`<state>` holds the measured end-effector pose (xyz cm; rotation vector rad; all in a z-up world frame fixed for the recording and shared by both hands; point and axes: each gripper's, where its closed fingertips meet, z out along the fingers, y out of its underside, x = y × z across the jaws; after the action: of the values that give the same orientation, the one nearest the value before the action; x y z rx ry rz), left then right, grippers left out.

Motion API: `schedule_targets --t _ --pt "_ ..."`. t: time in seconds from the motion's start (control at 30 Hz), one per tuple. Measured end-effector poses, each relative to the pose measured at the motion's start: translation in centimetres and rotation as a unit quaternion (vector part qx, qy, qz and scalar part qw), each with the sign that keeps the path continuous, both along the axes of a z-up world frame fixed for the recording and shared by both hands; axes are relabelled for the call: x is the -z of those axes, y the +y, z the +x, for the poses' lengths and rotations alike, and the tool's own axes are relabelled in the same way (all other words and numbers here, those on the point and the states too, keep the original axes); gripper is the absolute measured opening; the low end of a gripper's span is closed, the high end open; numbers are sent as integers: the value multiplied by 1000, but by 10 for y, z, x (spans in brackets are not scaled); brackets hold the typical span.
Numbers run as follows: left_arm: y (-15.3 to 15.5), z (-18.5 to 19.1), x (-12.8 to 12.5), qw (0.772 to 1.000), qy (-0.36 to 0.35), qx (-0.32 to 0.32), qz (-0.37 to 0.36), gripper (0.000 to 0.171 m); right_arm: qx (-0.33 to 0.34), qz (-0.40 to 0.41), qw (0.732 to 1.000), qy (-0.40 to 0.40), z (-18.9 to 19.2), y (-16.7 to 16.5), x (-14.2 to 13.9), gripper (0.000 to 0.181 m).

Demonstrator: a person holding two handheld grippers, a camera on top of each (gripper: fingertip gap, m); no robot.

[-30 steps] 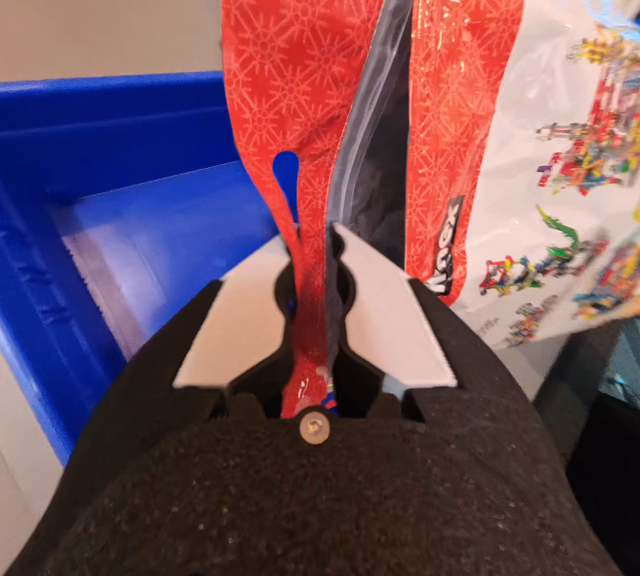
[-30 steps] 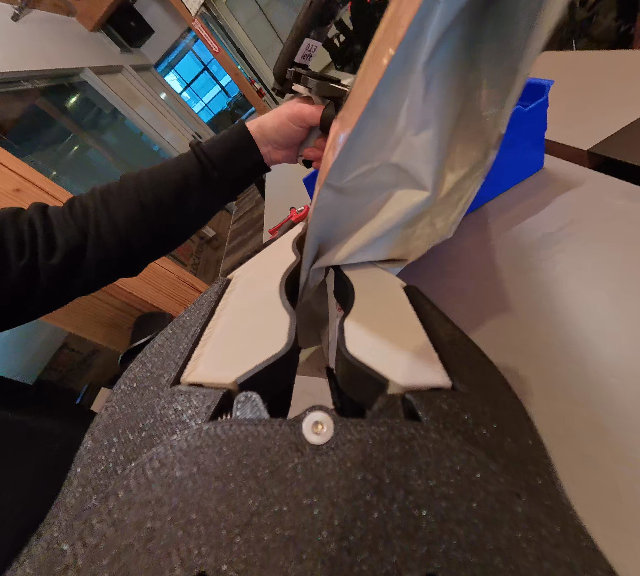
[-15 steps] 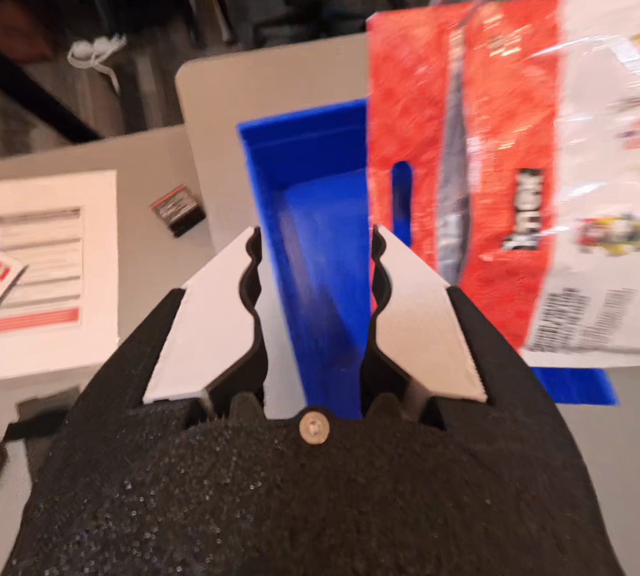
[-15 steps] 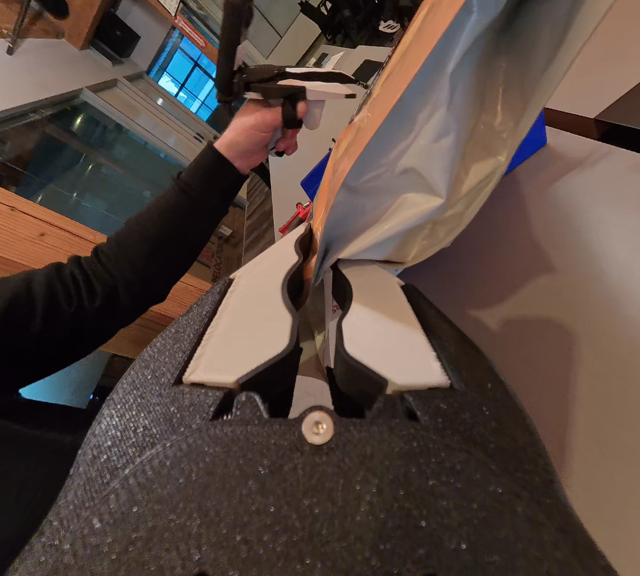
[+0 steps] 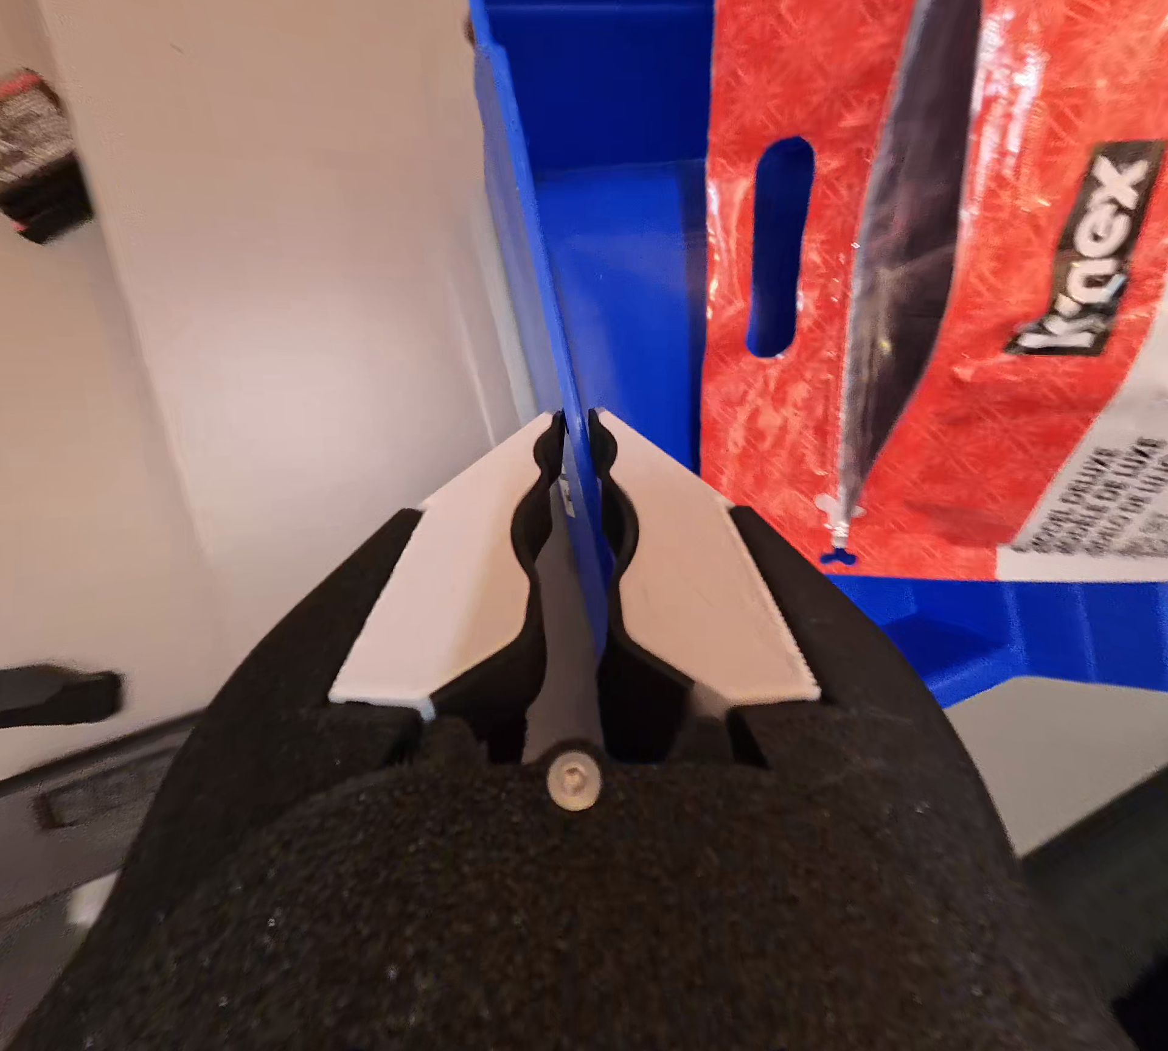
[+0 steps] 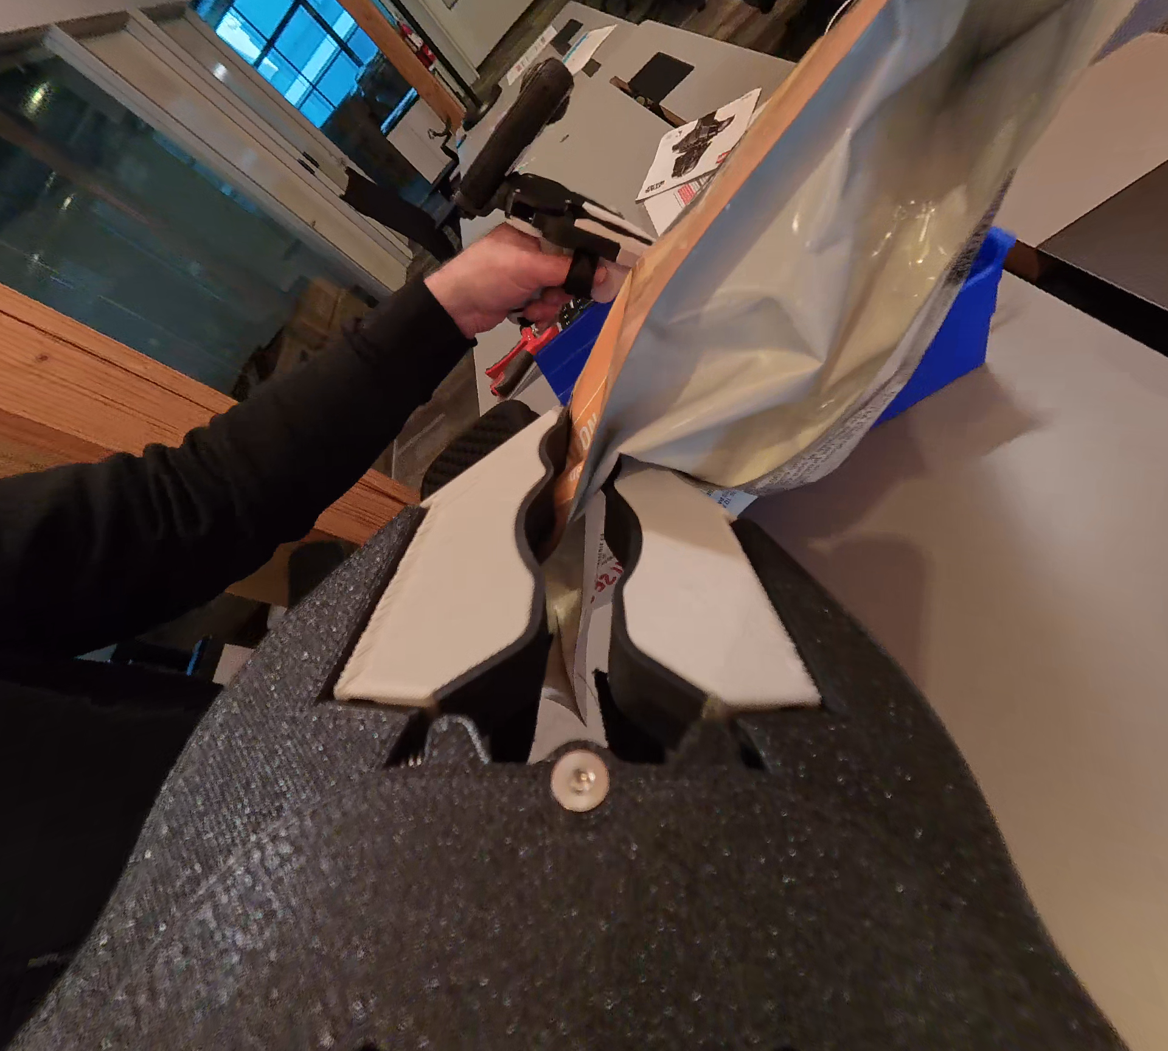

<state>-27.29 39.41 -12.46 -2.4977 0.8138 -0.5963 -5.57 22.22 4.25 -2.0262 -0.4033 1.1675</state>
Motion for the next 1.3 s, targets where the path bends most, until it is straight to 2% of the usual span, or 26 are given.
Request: schedule_targets --t 0.13,0.2,0.3,0.4,0.47,0.53,0.57,0.6,0.67,0.7,0.77,0.83,0.87,0.93,1.03,1.13,1.2,1.3 --pt "-43 32 0 997 -61 -26 -36 6 -3 2 1000 -17 9 -16 -5 1" --pt "-61 45 0 997 -63 -26 -35 6 -4 -4 1000 -16 13 -28 -4 2" --pt "-79 54 2 998 -48 -23 -32 14 7 -16 1000 -3 17 -43 0 2" --pt "-82 59 -13 993 -98 -61 -26 22 34 -41 998 19 16 -53 9 3" --pt "-80 59 -40 990 -116 -74 29 36 50 -55 997 35 12 -58 15 5" --pt "-90 70 -77 984 -133 -62 105 57 75 -55 994 51 12 -60 15 5" --pt "-103 83 -100 977 -150 -34 149 68 83 -54 993 59 11 -60 13 6" --pt "-124 100 -119 970 -161 12 182 72 92 -55 992 72 11 -59 11 7" --pt "-176 136 -146 951 -172 100 237 86 105 -57 989 86 9 -56 10 7" --pt "-202 152 -151 940 -164 134 266 88 104 -61 988 95 7 -55 9 7" --pt "-246 178 -141 921 -110 174 330 93 106 -67 986 107 3 -52 5 9" --pt "-266 191 -127 884 -25 178 431 96 114 -67 984 116 -3 -48 1 10" --pt "-268 196 -123 870 0 166 464 91 118 -66 983 121 -6 -47 -1 11" --pt "-260 202 -119 865 12 133 484 86 112 -67 983 128 -17 -48 -5 14" --pt "-242 198 -127 854 16 99 511 55 101 -59 985 126 -34 -49 -12 23" --pt "-236 190 -133 859 -14 88 503 27 69 -37 992 96 -44 -51 -19 36" --pt "-233 181 -141 864 -40 80 496 14 41 -22 995 87 -44 -55 -27 46" --pt "-230 175 -153 876 -86 63 470 4 -8 39 997 69 -38 -67 -39 47"
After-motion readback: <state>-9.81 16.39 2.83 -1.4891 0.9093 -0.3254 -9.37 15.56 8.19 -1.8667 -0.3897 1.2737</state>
